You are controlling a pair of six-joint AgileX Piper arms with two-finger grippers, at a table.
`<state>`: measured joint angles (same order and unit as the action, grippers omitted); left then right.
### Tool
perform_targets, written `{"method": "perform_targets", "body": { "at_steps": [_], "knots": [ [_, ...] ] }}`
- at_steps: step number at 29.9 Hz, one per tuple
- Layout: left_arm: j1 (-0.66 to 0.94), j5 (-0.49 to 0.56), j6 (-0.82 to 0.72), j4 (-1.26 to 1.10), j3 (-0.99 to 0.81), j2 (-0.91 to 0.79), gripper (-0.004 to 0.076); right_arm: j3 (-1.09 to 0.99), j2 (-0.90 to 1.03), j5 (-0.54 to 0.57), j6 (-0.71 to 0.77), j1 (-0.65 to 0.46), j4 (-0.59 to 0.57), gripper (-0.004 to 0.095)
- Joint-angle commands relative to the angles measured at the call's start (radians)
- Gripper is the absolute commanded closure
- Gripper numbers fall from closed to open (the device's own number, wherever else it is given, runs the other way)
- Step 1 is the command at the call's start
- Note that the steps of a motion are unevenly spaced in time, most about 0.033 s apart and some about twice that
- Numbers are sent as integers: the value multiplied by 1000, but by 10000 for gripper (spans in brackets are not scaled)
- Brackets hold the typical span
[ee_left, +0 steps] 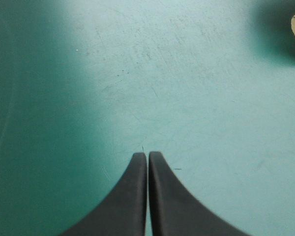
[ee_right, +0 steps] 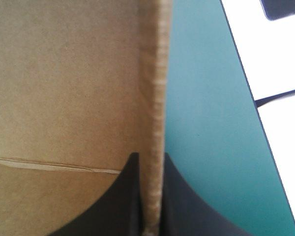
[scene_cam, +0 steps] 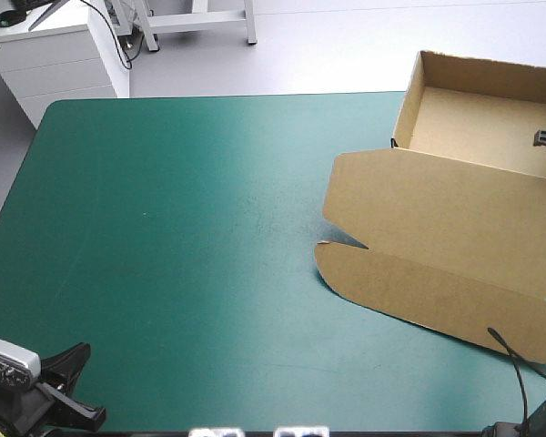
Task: Fold the box
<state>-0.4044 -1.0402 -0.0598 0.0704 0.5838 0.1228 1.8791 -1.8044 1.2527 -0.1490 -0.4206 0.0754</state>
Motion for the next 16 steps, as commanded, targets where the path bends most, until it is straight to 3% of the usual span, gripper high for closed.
{"method": "perform_targets", "body": {
  "at_steps": [1, 16],
  "knots": [
    [-9, 45, -1, -11, 23, 20, 731, 29, -26, -5, -8, -32, 18, 927],
    [-9, 36, -6, -45, 23, 20, 731, 29, -152, -5, -8, -37, -75, 927]
  ]
}}
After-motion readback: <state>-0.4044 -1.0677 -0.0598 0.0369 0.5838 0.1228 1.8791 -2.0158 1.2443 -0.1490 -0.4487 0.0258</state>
